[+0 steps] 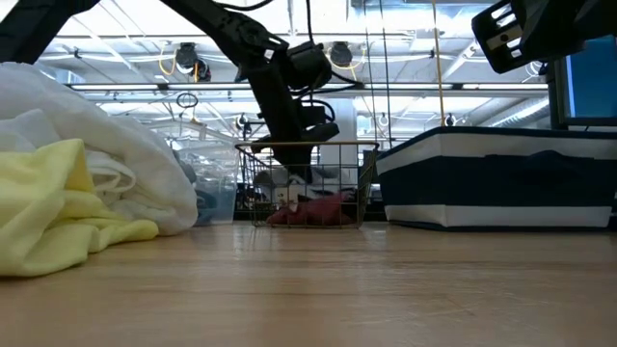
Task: Pick & Place Cloths
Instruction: Put the gray shorts into the mesh basket
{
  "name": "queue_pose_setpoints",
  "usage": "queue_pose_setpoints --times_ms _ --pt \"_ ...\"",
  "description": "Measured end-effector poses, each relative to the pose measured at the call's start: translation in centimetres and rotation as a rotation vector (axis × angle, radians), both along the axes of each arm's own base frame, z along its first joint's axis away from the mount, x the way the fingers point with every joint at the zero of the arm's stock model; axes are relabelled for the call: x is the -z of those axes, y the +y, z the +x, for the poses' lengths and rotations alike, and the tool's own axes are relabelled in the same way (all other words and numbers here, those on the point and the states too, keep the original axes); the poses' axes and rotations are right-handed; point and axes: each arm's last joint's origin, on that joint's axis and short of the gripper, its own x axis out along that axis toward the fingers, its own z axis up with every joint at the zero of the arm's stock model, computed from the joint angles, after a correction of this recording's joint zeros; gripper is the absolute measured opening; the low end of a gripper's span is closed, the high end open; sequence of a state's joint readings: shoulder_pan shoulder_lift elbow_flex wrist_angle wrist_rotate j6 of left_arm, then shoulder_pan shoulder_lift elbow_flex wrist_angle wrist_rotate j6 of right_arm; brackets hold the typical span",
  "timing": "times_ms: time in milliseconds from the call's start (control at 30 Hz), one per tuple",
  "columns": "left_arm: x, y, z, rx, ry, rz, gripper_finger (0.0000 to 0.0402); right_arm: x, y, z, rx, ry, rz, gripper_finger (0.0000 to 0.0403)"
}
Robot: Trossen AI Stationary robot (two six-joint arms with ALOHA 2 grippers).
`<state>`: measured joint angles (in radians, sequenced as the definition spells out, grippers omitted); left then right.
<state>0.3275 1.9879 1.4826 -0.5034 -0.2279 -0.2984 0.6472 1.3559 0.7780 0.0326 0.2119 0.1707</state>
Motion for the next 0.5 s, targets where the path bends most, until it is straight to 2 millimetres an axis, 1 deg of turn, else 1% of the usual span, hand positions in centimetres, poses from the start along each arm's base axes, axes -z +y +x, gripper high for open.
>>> queue_pose_setpoints --times_ms 100,233,400,500 --pt "-0.23 -0.09 -0.04 0.002 -0.006 -0.001 0.0024 -0.01 0.0 0.0 0.0 0.0 0.0 0.0116" --pt "-0.22 -0.25 0.03 0.041 -0.019 -0.043 0.0064 0.0 0.0 0.0 0.0 0.0 0.0 0.0116" --pt "-0.2 -0.43 0.1 0.078 -0.038 -0.099 0.0132 0.0 0.0 0.0 0.0 0.0 0.0 0.0116" --pt "-0.86 -0.52 -0.16 0.113 -0.053 -0.131 0.0175 0.0 0.0 0.0 0.0 0.0 0.001 0.0116"
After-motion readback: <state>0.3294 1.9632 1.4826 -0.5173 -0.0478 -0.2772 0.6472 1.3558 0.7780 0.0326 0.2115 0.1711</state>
